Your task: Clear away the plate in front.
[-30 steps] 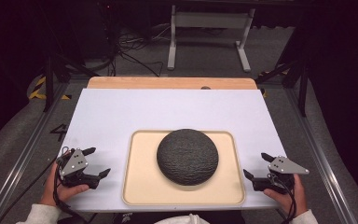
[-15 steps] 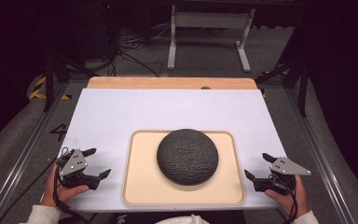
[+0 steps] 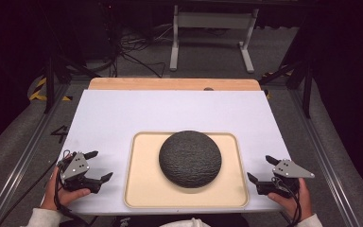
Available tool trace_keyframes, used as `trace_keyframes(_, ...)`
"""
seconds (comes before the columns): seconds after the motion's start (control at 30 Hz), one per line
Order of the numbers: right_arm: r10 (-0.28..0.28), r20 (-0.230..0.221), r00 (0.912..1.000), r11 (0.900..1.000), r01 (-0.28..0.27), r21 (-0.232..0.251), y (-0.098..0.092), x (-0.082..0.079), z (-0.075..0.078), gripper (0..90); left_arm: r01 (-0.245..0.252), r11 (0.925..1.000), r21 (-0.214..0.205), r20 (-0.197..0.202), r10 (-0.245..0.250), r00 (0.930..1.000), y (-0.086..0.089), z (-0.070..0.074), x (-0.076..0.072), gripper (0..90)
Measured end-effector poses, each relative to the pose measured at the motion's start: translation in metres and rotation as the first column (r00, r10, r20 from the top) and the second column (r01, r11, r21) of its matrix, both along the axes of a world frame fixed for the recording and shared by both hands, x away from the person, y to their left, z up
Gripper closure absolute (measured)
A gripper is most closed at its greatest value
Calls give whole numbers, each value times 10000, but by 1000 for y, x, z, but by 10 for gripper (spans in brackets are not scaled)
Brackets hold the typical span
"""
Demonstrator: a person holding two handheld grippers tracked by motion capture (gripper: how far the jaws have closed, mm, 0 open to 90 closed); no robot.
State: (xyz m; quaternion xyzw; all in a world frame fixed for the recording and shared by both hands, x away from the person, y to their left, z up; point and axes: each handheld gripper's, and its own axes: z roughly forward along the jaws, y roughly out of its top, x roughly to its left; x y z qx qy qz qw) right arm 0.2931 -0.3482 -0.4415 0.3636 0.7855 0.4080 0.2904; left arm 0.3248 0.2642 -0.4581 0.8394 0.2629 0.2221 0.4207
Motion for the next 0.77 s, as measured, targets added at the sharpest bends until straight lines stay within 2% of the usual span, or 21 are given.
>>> trace_keyframes(0.3,-39,-29,10000,10000,40,90,-2,1,-1,90,28,10000,31,10,-28,10000,-2,0,1,96)
trace_keyframes(0.37,-63,-43,10000,9999,63,81,-3,1,-1,90,107,9998,154,63,-108,9999,-2,0,3,95)
trace_keyframes(0.77,-136,-70,9999,9998,137,132,-5,0,-1,90,52,9999,112,65,-53,10000,-3,1,5,93)
